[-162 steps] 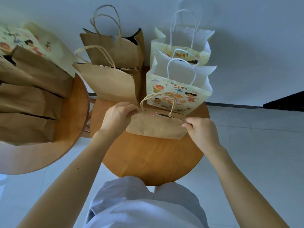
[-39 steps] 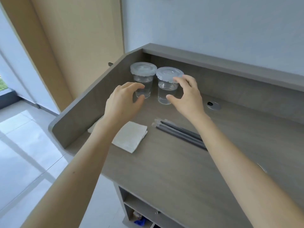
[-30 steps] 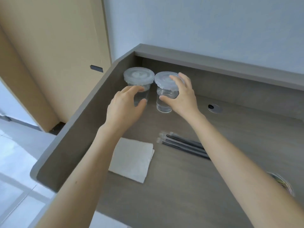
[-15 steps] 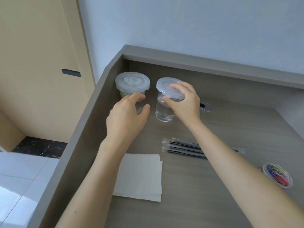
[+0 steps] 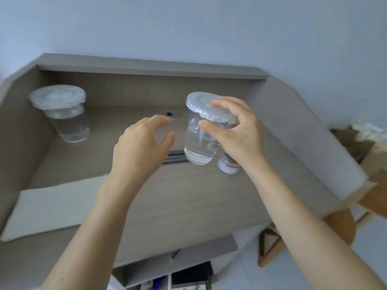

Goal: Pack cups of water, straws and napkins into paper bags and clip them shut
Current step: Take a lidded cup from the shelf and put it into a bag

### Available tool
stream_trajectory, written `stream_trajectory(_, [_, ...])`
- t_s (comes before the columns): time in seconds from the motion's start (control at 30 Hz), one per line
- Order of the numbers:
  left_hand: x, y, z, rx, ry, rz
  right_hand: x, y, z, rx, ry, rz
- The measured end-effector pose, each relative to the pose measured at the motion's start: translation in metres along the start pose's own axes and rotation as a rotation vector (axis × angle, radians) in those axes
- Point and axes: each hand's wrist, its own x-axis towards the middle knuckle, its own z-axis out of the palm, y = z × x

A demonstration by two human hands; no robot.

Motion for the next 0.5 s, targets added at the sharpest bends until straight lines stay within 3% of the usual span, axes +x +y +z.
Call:
stream_trajectory(0.2, [-0.075, 0.085, 0.059, -0.081, -0.038, 0.106, -0.070, 0.028, -0.124, -0.108, 0.040, -0.019])
stream_trajectory(0.33, [-0.134, 0.141, 0.114, -0.025, -0.189, 0.184, -0.129, 0.064, -0.206, -0.214, 0.074, 0.026])
stream_trajectory(0.5, [-0.182, 0.204, 0.183, 0.000, -0.399, 0.351, -0.189, 0.108, -0.292, -0.240, 0.202, 0.209])
